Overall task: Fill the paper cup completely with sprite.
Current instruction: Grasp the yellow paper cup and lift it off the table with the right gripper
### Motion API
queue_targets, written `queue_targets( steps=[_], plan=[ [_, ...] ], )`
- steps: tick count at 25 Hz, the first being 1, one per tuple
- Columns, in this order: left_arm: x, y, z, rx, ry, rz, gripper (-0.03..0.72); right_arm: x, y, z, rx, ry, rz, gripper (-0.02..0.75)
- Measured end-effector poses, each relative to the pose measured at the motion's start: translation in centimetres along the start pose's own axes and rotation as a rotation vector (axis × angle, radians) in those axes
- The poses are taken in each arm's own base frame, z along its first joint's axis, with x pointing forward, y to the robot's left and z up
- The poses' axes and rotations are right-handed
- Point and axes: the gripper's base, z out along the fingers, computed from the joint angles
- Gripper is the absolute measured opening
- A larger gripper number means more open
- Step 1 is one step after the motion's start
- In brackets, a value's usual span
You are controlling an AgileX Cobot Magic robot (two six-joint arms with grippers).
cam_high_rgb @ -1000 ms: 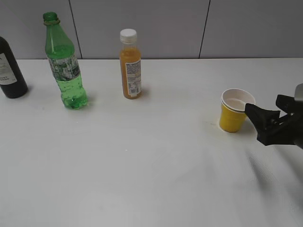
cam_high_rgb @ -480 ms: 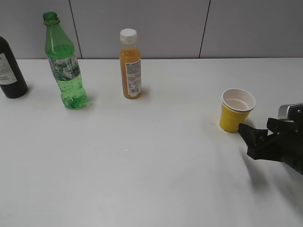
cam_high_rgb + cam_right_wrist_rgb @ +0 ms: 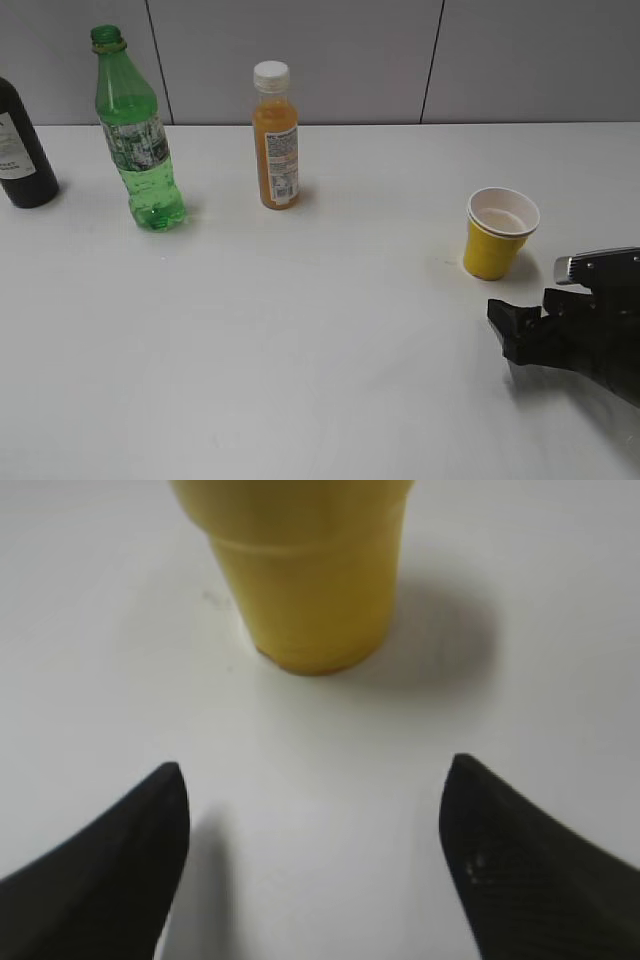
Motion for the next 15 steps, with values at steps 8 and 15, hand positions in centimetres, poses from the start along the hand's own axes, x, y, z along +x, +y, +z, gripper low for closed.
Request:
queue_targets(
  steps=[8, 15],
  plan=[
    [0.0, 0.0, 0.0, 0.000, 0.000, 0.000, 0.552, -0.3, -0.3, 3.0, -0.008, -0.067, -0.004, 0.597],
    [0.0, 0.0, 0.0, 0.000, 0.000, 0.000, 0.552, 0.2, 0.0, 5.1, -0.059, -0.131, -0.048, 0.596]
  ],
)
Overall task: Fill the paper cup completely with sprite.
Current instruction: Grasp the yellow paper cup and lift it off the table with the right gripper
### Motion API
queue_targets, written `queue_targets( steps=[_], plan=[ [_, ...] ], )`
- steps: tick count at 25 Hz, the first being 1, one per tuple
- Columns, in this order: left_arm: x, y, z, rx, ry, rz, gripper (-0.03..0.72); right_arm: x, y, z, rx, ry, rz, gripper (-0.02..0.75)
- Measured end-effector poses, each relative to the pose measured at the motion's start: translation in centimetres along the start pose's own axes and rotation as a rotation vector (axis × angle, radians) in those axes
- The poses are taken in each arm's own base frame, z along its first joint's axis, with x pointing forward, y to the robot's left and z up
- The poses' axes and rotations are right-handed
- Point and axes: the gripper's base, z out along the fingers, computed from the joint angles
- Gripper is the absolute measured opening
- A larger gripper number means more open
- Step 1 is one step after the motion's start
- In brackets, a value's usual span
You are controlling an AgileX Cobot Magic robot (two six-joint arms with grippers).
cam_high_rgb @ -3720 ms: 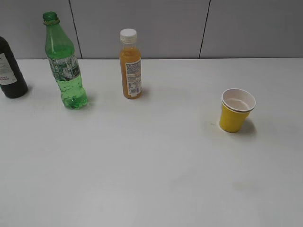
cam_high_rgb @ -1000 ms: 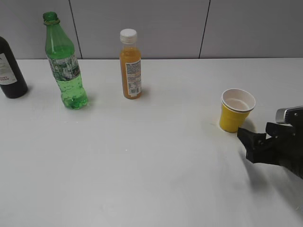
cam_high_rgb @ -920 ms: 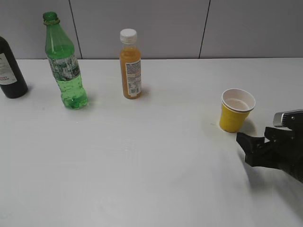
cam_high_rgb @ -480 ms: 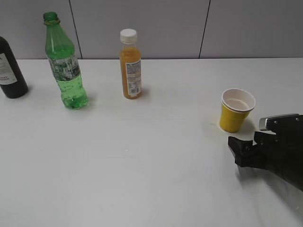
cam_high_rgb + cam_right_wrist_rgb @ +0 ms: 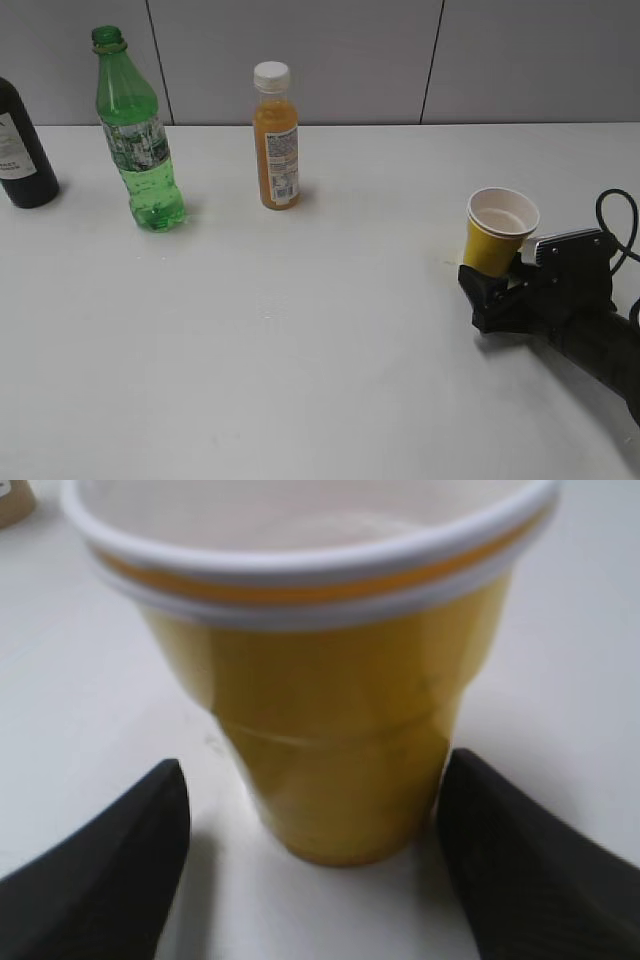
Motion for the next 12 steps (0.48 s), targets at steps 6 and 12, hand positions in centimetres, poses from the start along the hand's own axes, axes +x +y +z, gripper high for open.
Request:
queue_targets(
  steps=[6, 12],
  plan=[
    [0.0, 0.0, 0.0, 0.000, 0.000, 0.000, 0.552, 0.5, 0.0, 0.8, -0.017, -0.003, -0.037, 0.596],
    [0.0, 0.0, 0.0, 0.000, 0.000, 0.000, 0.552, 0.1, -0.3, 1.8, -0.004, -0.033, -0.045, 0.596]
  ],
)
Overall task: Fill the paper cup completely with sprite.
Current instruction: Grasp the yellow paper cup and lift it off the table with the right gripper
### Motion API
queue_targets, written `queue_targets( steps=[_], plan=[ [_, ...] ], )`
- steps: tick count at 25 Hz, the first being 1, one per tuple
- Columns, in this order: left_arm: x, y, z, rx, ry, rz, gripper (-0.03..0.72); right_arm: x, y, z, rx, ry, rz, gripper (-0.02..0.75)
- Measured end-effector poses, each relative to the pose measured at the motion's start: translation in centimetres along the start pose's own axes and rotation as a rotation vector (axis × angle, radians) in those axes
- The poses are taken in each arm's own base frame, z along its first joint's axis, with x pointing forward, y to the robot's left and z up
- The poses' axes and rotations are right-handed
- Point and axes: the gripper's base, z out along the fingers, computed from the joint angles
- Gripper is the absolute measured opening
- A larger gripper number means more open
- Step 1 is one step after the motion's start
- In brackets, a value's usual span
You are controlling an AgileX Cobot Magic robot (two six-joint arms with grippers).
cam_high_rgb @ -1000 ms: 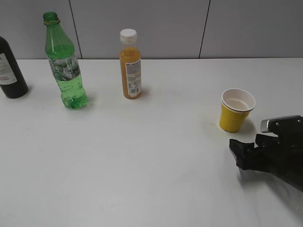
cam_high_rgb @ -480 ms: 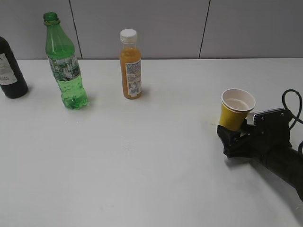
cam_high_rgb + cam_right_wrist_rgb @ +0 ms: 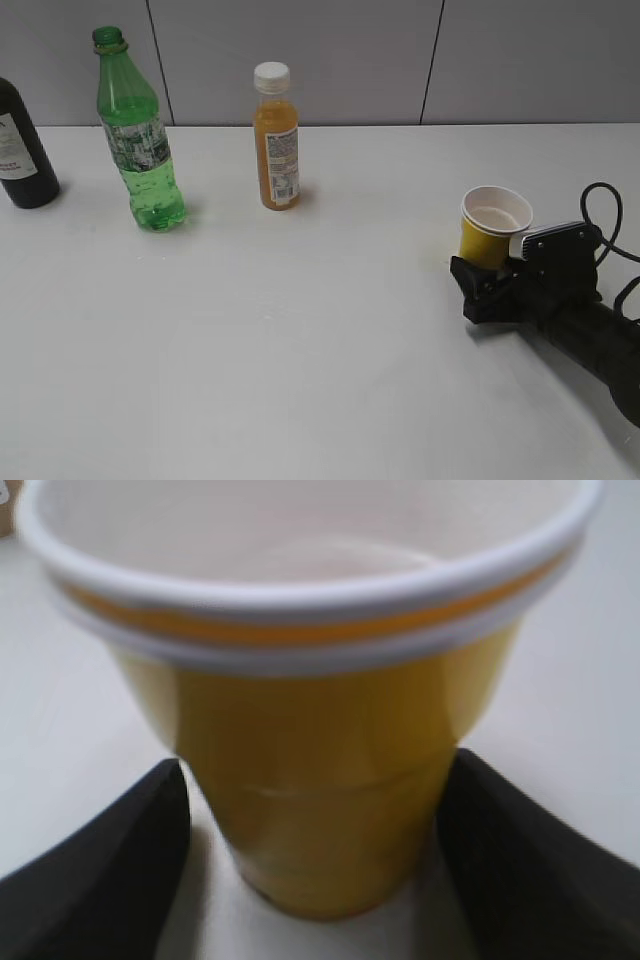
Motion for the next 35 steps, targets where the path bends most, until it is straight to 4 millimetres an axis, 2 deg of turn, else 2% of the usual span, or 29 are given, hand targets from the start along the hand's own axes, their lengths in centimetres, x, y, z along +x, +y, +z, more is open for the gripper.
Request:
queue_targets(
  steps=[4, 9, 12, 23, 30, 35],
  plan=[
    [0.0, 0.0, 0.0, 0.000, 0.000, 0.000, 0.552, 0.0, -0.1, 0.1, 0.014, -0.002, 0.002, 0.597],
    [0.0, 0.0, 0.0, 0.000, 0.000, 0.000, 0.552, 0.1, -0.2, 0.8, 0.002, -0.012, -0.005, 0.669],
    [0.0, 0.0, 0.0, 0.000, 0.000, 0.000, 0.552, 0.2, -0.2, 0.9, 0.003, -0.012, -0.008, 0.680],
    [0.0, 0.0, 0.0, 0.000, 0.000, 0.000, 0.552, -0.5, -0.7, 2.6, 0.029, -0.061, -0.001, 0.689],
    [0.0, 0.0, 0.0, 0.000, 0.000, 0.000, 0.552, -0.6, -0.6, 2.7, 0.016, -0.058, 0.002, 0.688],
    [0.0, 0.0, 0.0, 0.000, 0.000, 0.000, 0.552, -0.9, -0.6, 2.7, 0.016, -0.044, 0.018, 0.644]
  ],
)
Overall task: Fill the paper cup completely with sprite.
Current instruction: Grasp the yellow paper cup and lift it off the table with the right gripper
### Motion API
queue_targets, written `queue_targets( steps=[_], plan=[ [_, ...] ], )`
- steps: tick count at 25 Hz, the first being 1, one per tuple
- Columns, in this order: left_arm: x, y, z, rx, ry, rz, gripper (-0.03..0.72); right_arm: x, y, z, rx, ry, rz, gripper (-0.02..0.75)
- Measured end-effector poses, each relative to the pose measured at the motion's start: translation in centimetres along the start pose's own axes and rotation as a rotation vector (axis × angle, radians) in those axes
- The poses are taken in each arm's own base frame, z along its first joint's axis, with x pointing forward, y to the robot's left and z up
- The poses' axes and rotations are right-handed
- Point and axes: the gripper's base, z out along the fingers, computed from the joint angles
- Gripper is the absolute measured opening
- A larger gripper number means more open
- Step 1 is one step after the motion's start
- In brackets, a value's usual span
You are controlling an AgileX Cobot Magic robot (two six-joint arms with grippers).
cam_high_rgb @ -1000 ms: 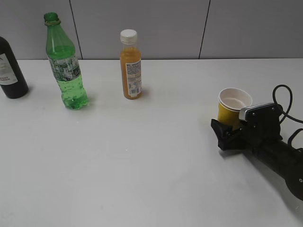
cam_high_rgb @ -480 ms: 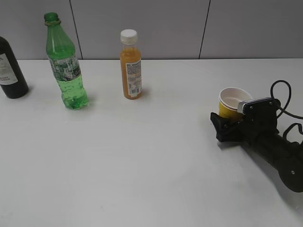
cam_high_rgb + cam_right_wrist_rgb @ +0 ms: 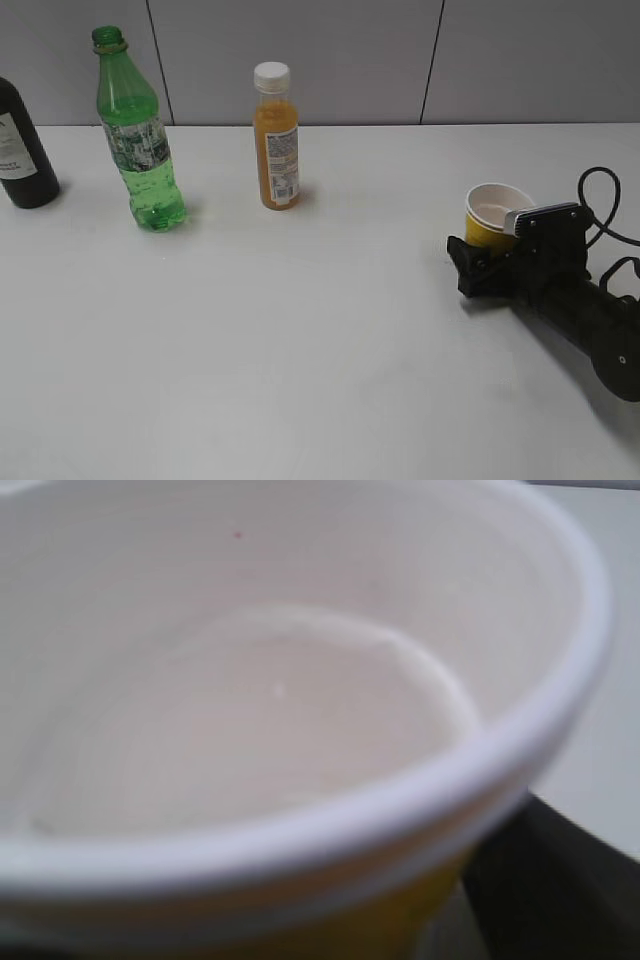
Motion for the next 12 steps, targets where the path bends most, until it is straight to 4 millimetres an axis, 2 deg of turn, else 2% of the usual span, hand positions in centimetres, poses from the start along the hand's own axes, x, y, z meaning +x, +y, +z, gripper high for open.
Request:
queue_targets(
  steps=[9, 12],
  plan=[
    [0.00, 0.00, 0.00, 0.000, 0.000, 0.000, 0.552, -0.32, 0.24, -0.03, -0.031, 0.009, 0.001, 0.457],
    [0.00, 0.00, 0.00, 0.000, 0.000, 0.000, 0.552, -0.93, 0.44, -0.35, -0.049, 0.024, -0.005, 0.456]
  ],
)
